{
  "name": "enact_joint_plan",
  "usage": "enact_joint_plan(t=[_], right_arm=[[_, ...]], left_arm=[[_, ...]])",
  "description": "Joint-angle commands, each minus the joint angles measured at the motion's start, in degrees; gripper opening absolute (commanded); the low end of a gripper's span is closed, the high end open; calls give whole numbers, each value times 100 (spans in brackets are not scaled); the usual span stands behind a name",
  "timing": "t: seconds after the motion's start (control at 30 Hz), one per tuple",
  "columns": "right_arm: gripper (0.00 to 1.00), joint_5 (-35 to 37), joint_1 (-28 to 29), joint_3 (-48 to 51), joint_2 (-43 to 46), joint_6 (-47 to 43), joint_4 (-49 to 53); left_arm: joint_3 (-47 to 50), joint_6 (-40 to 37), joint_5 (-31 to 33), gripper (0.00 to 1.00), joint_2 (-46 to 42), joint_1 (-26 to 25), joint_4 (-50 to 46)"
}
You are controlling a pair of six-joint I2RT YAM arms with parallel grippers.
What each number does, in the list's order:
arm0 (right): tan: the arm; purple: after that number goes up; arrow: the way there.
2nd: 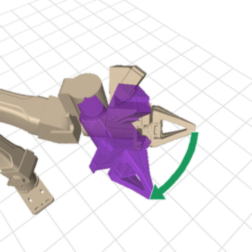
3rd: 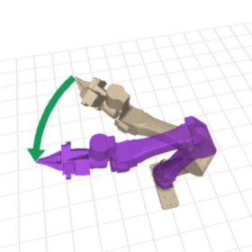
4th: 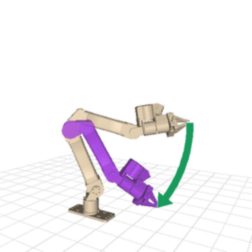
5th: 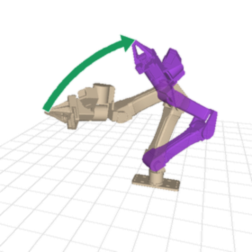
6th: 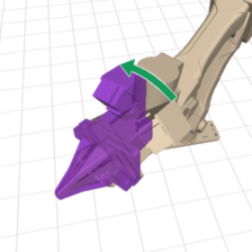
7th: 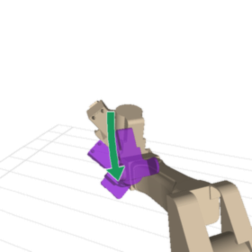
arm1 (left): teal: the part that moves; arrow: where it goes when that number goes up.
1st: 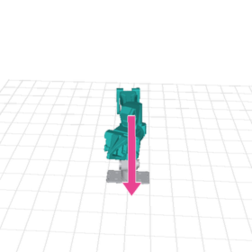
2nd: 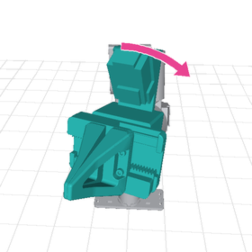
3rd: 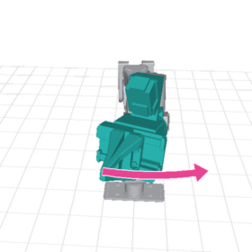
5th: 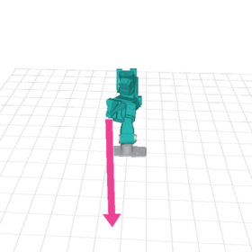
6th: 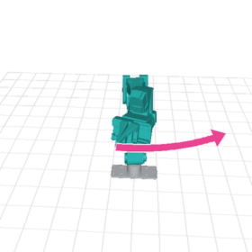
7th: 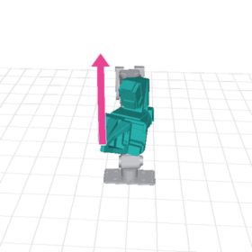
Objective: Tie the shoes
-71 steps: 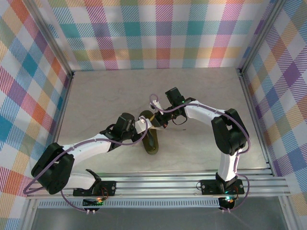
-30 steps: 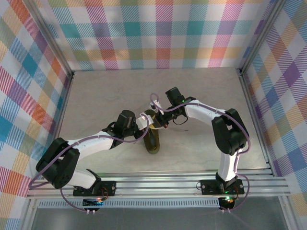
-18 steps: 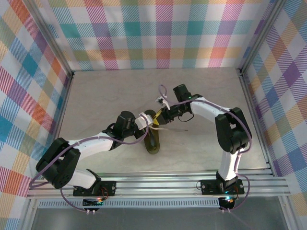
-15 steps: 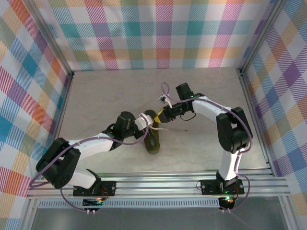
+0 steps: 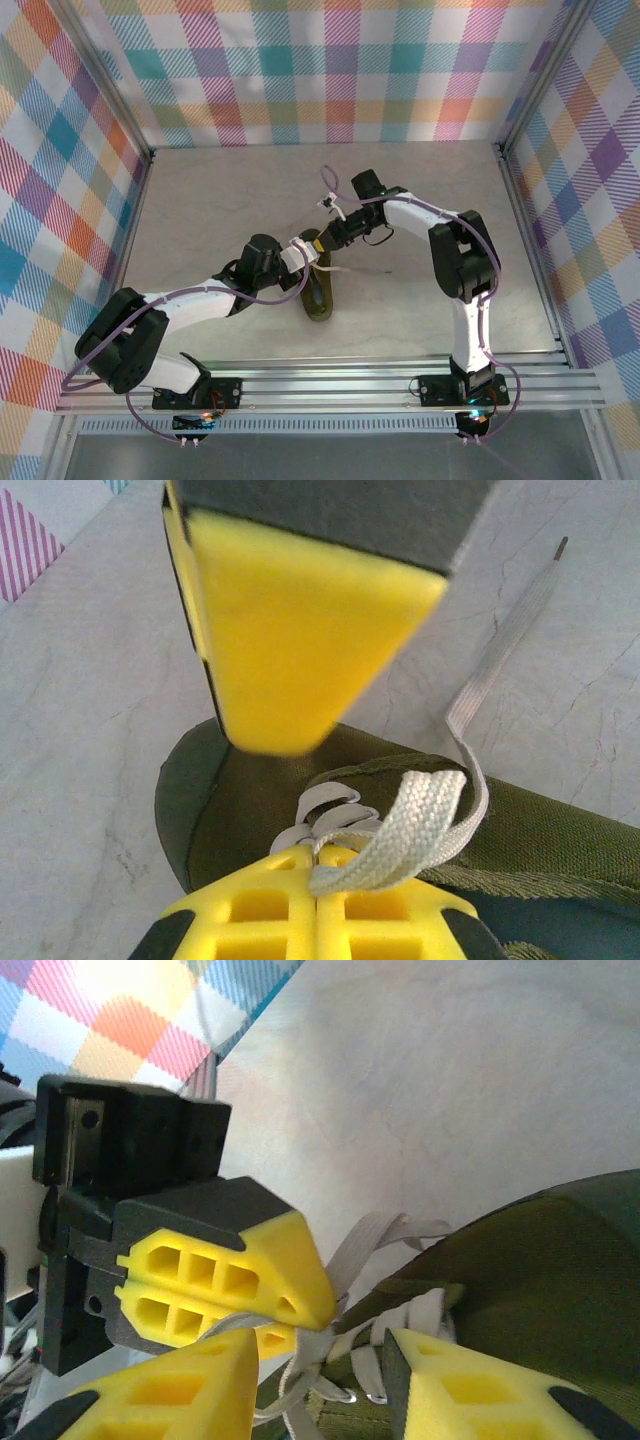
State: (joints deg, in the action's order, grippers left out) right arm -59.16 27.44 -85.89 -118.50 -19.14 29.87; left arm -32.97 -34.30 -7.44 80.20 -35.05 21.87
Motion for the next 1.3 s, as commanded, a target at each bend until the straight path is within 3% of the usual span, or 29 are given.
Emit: enact_joint_plan(t=[0.0,0.57,1.27], right_arm=[[38,-588,51,-151,-63,-487,320],[39,-518,156,0,-196,-960,520],[35,-297,182,-86,-257,-805,494]], left_arm=[[28,-103,-71,0,54,51,261],[-87,-138,-29,0,47,59,212],[-148,-142,-121,0,-159,62,151]])
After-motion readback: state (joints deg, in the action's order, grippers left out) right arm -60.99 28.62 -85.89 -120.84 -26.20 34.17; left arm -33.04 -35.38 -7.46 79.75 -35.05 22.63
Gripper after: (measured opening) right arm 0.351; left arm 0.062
